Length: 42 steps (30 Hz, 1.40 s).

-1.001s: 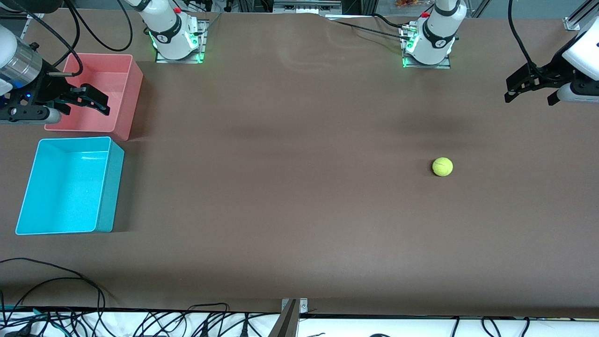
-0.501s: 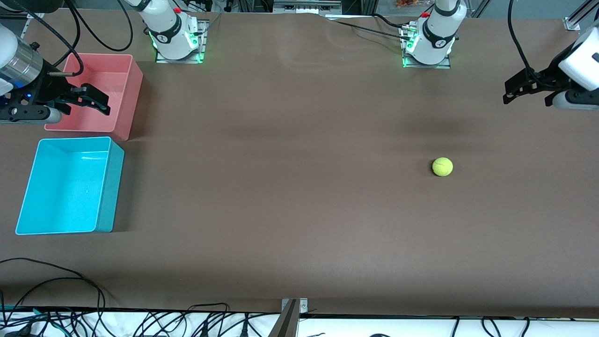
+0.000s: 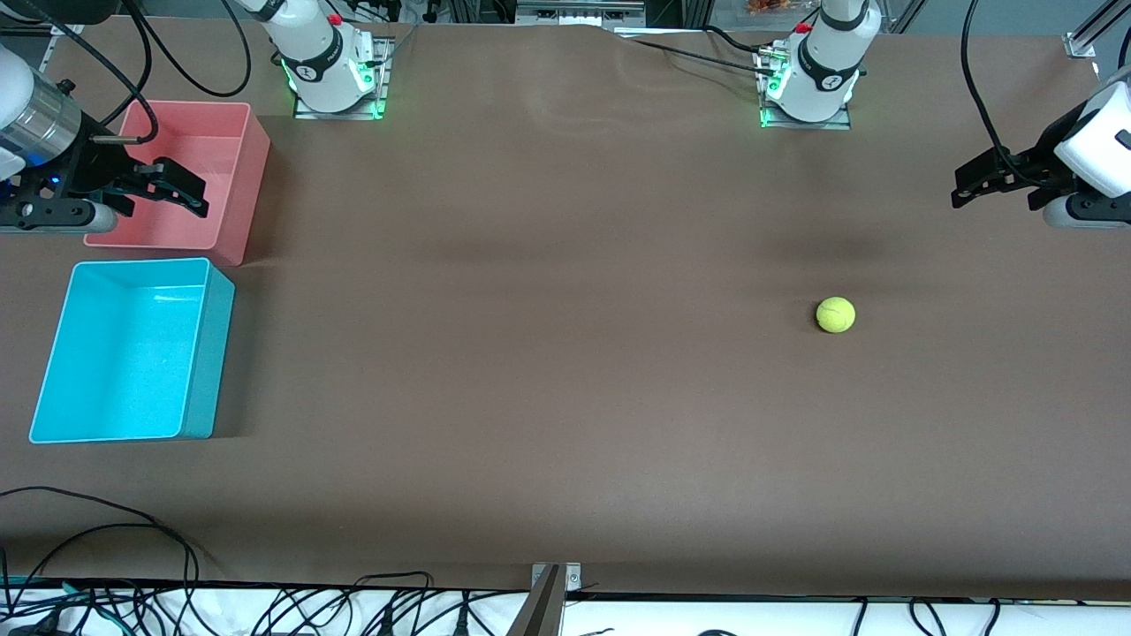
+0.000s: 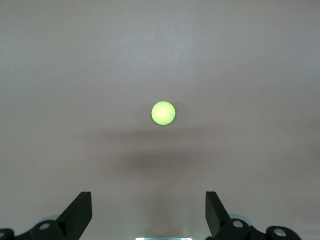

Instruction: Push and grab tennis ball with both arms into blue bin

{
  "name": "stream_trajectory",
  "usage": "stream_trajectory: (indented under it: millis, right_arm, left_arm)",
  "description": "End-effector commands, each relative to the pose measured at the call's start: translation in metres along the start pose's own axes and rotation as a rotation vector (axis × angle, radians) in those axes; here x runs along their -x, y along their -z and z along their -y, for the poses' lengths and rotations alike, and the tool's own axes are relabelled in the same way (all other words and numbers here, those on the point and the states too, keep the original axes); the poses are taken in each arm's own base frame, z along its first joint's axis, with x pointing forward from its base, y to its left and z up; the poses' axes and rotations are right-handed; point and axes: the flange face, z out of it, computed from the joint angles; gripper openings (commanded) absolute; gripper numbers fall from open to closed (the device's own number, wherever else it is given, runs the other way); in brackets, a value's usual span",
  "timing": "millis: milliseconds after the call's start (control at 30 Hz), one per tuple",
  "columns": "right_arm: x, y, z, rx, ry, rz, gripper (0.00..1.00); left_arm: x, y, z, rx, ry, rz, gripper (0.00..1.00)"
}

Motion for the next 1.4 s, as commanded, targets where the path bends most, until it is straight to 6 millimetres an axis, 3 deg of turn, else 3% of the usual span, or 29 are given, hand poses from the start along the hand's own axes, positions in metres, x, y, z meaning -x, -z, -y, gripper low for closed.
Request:
stream_trajectory:
  millis: [0,100,434,634,801,834,1101,1368]
  right_arm:
    - [0.003,0.008,0.002,-0.005,-0.002,0.001,1.00]
    - [0.003,0.009,0.002,-0.006,-0.004,-0.001,1.00]
    - [0.003,0.009,0.002,-0.006,-0.004,-0.001,1.00]
    - [0.003,0.009,0.002,-0.006,-0.004,-0.001,1.00]
    - [0.003,0.009,0.002,-0.006,-0.002,-0.001,1.00]
    - [0.003,0.008,0.002,-0.007,-0.002,0.001,1.00]
    - [0.003,0.008,0.002,-0.005,-0.004,0.001,1.00]
    - [0.003,0.009,0.002,-0.006,-0.004,-0.001,1.00]
  left_arm:
    - [-0.006,0.001,0.008,0.009,-0.001,0.016,1.00]
    - [-0.006,-0.003,0.016,0.018,0.016,0.028,1.00]
    - [-0.013,-0.020,0.017,0.017,0.018,0.067,1.00]
    - [-0.020,-0.048,0.017,0.015,0.023,0.110,1.00]
    - [-0.028,-0.090,0.018,0.011,0.018,0.065,1.00]
    - [-0.029,-0.124,0.020,0.005,0.019,0.021,1.00]
    - [-0.029,-0.156,0.020,0.004,0.019,-0.014,1.00]
    - [-0.025,-0.219,0.018,0.001,0.020,-0.092,1.00]
